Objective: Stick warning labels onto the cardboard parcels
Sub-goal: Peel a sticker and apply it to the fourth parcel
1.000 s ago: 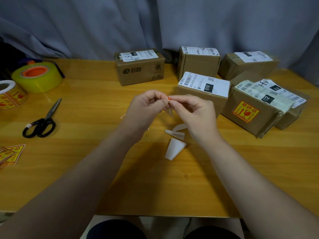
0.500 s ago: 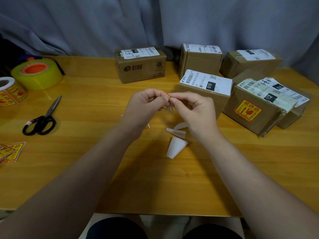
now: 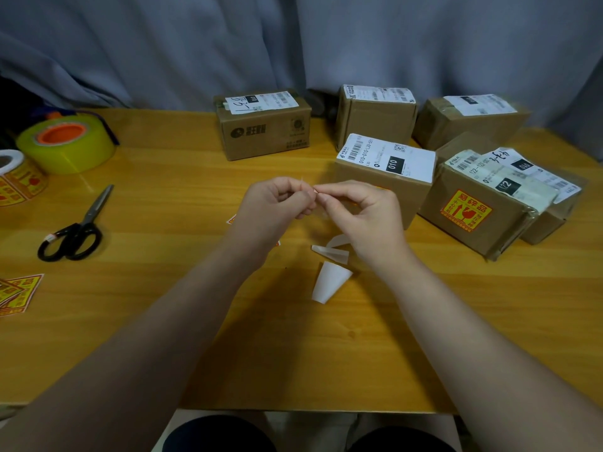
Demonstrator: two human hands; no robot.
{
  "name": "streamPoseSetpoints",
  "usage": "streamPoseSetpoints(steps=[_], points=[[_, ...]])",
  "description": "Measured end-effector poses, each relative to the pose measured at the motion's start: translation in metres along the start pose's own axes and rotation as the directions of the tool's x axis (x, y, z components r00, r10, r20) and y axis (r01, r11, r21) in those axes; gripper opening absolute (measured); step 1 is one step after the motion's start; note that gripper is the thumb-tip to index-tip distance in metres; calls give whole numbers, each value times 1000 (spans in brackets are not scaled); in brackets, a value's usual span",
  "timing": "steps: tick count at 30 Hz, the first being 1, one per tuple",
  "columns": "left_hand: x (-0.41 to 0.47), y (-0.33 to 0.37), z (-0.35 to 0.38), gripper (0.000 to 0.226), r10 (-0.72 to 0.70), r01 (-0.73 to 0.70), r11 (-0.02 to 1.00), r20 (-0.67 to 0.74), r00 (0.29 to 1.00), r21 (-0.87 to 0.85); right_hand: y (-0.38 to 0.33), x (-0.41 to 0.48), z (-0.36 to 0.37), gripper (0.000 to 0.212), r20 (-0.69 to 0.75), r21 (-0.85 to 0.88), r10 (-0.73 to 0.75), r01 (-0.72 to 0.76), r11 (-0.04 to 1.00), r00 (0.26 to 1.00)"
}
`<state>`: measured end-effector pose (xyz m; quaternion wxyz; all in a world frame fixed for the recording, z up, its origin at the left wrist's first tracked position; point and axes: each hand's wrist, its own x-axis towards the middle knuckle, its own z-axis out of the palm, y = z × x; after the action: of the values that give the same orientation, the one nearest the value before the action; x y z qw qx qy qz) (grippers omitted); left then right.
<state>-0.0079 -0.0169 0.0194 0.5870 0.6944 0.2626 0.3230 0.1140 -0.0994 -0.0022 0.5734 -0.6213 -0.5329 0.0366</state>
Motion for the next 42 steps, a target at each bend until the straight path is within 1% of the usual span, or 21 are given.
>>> streamPoseSetpoints(steps=[5, 13, 20, 22, 26, 28, 34, 38, 40, 42], points=[[1, -2, 0, 16, -6, 6, 1000, -14, 1000, 2, 1, 0, 1, 17, -5, -19, -23, 23, 1000, 1000], [2, -3, 1, 14, -17, 17, 1000, -28, 999, -10, 1, 1, 1, 17, 3, -37, -24, 24, 999, 1000], [0, -3, 2, 19, 26, -26, 1000, -24, 999, 7, 0, 0, 2, 16, 5, -39, -26, 27, 999, 1000], [-1, -2, 1, 20, 45, -45, 999, -15, 999, 4, -3, -1, 1, 16, 16, 3, 5, -5, 1000, 1000], [-4, 2, 1, 18, 95, -96, 995, 19, 995, 33, -10, -2, -3, 13, 58, 217, 140, -150, 965, 988], [-5, 3, 1, 18, 127, -129, 988, 36, 991, 84, -11, -2, -3, 15, 50, 238, 156, -164, 957, 986], [-2, -1, 1, 21, 196, -200, 956, 42, 980, 216, -16, -1, -4, 12, 32, 165, 153, -156, 974, 988], [-1, -3, 1, 16, 243, -241, 928, 30, 970, 285, -14, -2, -2, 10, 7, 97, 149, -149, 984, 989], [-2, -3, 1, 18, 251, -247, 922, 25, 968, 299, -13, -4, -1, 8, -4, 57, 128, -128, 990, 992], [-2, -3, 1, 26, 243, -237, 916, 21, 970, 323, -12, -6, 1, 8, -31, -18, 73, -73, 997, 997]])
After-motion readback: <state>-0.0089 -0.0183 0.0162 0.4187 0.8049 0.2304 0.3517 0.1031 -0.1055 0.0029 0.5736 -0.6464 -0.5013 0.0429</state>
